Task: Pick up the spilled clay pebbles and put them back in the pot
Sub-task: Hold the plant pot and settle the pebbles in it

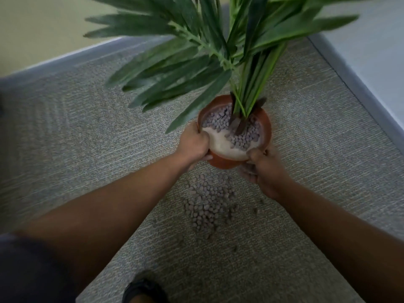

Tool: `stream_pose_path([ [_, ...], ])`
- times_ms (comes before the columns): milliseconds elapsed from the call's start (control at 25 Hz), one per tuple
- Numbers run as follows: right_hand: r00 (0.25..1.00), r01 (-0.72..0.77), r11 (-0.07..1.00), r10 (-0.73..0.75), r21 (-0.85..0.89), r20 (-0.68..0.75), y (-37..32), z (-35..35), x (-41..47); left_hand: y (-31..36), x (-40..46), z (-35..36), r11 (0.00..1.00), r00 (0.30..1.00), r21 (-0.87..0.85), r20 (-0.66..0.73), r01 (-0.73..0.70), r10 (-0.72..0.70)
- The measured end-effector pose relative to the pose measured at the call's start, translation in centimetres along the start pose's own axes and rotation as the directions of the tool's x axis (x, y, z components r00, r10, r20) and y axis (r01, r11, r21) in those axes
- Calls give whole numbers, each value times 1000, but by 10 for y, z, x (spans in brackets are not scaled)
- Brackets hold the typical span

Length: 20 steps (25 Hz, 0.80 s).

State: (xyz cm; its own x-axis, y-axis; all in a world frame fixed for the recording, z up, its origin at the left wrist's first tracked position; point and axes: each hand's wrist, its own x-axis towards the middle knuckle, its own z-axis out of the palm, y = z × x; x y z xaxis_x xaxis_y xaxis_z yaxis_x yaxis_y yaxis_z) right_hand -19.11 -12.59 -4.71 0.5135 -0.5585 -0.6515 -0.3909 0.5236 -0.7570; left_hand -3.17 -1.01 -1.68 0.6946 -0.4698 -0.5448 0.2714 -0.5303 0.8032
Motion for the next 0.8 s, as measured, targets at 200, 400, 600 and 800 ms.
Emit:
stream_pose_path([
  [200, 999, 34, 996, -34, 88, -1, 23, 4, -3, -13, 3, -2, 989, 999, 140, 27, -45, 42],
  [400, 1000, -5, 978, 7, 207, -10, 10, 11, -1, -8, 9, -9, 988, 1000, 157, 4, 3, -3],
  [600, 995, 79, 981, -89, 178, 51, -37, 22, 21, 27, 31, -22, 992, 996, 114, -57, -62, 68],
  [800, 999, 8, 992, -13, 124, 39, -76, 37, 71, 49, 65, -24, 988, 994, 105, 21, -112, 111],
])
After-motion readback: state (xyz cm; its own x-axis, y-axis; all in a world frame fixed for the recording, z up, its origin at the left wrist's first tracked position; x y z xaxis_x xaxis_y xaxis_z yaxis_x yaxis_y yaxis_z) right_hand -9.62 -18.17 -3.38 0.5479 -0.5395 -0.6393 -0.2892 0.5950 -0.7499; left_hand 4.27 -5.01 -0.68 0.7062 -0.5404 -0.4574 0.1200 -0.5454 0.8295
